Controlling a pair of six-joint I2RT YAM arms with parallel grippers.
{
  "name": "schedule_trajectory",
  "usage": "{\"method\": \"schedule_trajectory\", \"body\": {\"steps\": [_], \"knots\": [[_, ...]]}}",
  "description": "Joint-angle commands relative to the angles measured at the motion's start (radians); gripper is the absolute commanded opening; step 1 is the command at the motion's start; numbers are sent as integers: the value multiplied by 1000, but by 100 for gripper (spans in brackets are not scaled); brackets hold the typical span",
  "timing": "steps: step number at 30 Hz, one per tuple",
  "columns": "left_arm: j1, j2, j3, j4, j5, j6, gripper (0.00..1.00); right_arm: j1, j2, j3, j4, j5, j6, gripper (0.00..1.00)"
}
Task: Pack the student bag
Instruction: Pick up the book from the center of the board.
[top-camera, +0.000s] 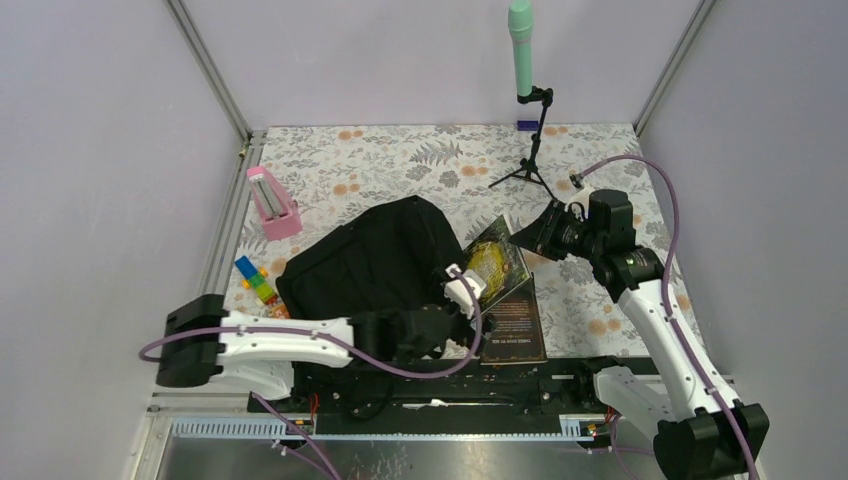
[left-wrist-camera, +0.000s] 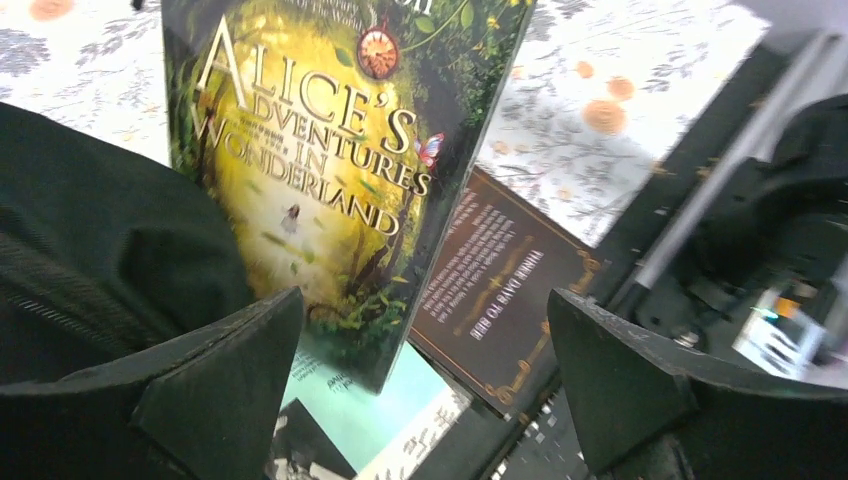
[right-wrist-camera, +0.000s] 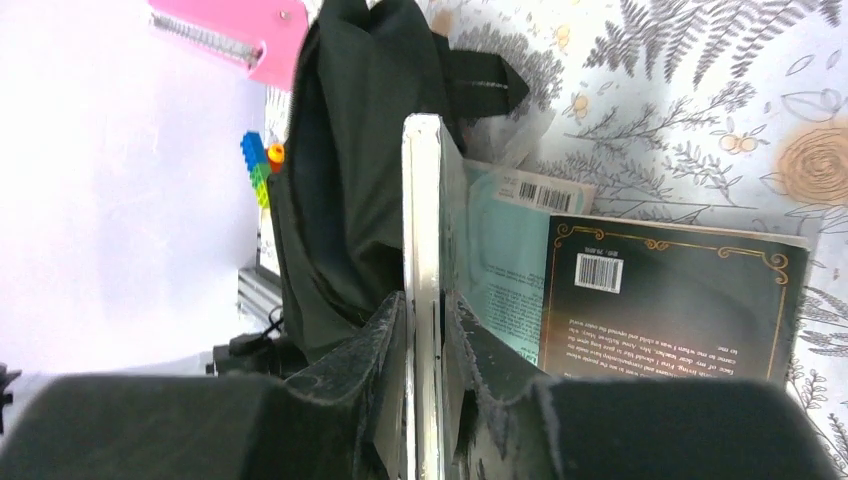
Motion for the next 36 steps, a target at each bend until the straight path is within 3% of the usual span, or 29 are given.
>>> {"method": "schedule_trajectory", "body": {"steps": [1, 10, 21, 23, 32, 34, 36], "knots": [[-19, 141, 85, 131, -231, 104, 99, 3, -55, 18, 42, 79, 91, 0], [-20, 289, 99, 331, -276, 107, 99, 3, -73, -29, 78, 118, 129, 0], [-19, 504, 207, 415, -489, 154, 98, 15, -73, -46, 95, 133, 146, 0], [-19, 536, 220, 461, -549, 205, 89, 18, -74, -49, 95, 137, 147, 0], [-20, 639, 234, 851, -693, 598, 12, 21, -88, -23, 26, 165, 105, 1], [-20, 623, 216, 955, -710, 677, 0, 21, -96, -7, -8, 186, 73, 12], [-20, 589, 201, 1013, -697, 734, 0, 22, -109, 12, -49, 221, 39, 29]]}}
